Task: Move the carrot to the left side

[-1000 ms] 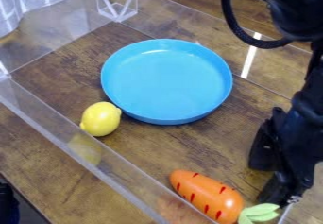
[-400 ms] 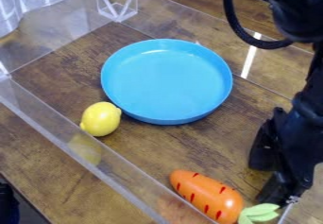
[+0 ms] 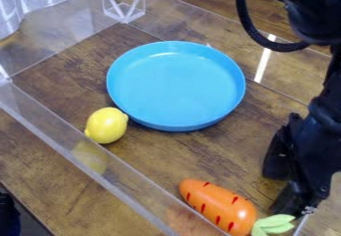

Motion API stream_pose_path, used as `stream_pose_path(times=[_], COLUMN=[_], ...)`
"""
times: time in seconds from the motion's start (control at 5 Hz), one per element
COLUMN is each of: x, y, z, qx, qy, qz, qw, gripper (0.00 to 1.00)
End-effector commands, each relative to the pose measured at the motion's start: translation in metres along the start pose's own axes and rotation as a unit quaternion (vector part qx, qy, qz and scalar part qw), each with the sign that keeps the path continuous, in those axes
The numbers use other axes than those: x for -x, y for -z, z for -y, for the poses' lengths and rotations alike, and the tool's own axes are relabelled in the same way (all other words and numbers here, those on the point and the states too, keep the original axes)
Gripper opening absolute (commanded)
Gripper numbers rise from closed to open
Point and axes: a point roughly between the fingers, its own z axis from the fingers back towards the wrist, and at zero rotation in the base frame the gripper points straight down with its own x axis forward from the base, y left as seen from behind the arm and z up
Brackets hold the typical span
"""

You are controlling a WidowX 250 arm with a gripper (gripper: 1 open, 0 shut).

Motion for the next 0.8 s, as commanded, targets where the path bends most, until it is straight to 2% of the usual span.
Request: stream_pose_path(times=[0.0, 0.6], x=[0.0032, 0.0090], y=[0.0024, 0.0042], z=[0.0011, 0.0023], qx=[0.002, 0.008], qy=[0.011, 0.008], qz=[-0.008, -0.025], qw=[0.9999, 0.9996], gripper=[1.00, 1.00])
